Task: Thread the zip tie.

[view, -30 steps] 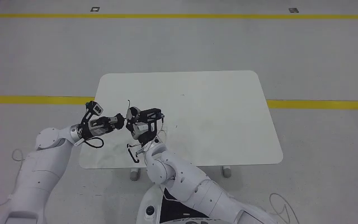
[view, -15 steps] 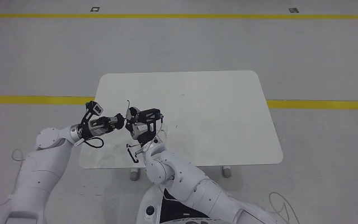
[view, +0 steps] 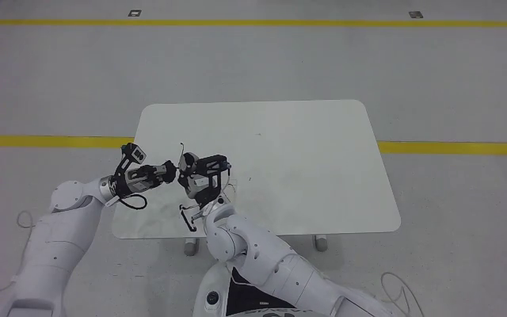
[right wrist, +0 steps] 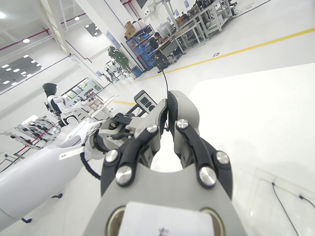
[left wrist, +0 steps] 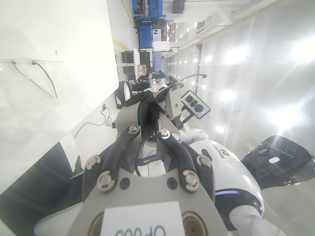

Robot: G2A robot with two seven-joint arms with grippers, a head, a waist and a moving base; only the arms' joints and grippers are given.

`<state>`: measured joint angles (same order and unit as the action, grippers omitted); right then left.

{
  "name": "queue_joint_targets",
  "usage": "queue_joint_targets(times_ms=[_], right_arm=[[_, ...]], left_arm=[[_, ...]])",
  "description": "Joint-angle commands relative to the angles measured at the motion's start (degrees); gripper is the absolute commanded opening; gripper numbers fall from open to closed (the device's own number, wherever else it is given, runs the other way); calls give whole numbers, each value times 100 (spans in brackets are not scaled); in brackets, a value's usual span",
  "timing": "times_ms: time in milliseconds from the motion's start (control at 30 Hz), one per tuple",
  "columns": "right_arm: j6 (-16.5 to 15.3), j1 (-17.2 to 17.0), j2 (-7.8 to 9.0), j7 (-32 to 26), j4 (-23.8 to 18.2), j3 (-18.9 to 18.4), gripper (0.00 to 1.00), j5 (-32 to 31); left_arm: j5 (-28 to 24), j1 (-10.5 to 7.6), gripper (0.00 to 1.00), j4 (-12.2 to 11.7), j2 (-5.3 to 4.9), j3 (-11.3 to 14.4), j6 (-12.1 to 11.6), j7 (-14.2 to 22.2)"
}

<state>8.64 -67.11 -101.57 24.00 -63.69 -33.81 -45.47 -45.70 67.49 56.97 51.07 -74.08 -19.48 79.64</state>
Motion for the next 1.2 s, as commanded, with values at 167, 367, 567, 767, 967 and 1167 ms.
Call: queue_joint_targets(times_ms=[167,367,567,767,967,1167], right_arm=[[1,-41,18,15,-69,-30,0,-63],[7,-69,30,-29,-94,-43,0,-135],[-9,-91,40,-84,-109,-47,0,-171],[-23,-90,43,-159,-108,-33,0,-187],[-28,-88,42,-236,-87,-22,0,-189],[12,-92,44,-253,-66,-31,0,-198]], left_arm=[[0,0,0,0,0,0,0,0],[0,0,0,0,0,0,0,0],[0,0,0,0,0,0,0,0],[0,0,0,0,0,0,0,0],[0,0,0,0,0,0,0,0],[0,0,0,0,0,0,0,0]])
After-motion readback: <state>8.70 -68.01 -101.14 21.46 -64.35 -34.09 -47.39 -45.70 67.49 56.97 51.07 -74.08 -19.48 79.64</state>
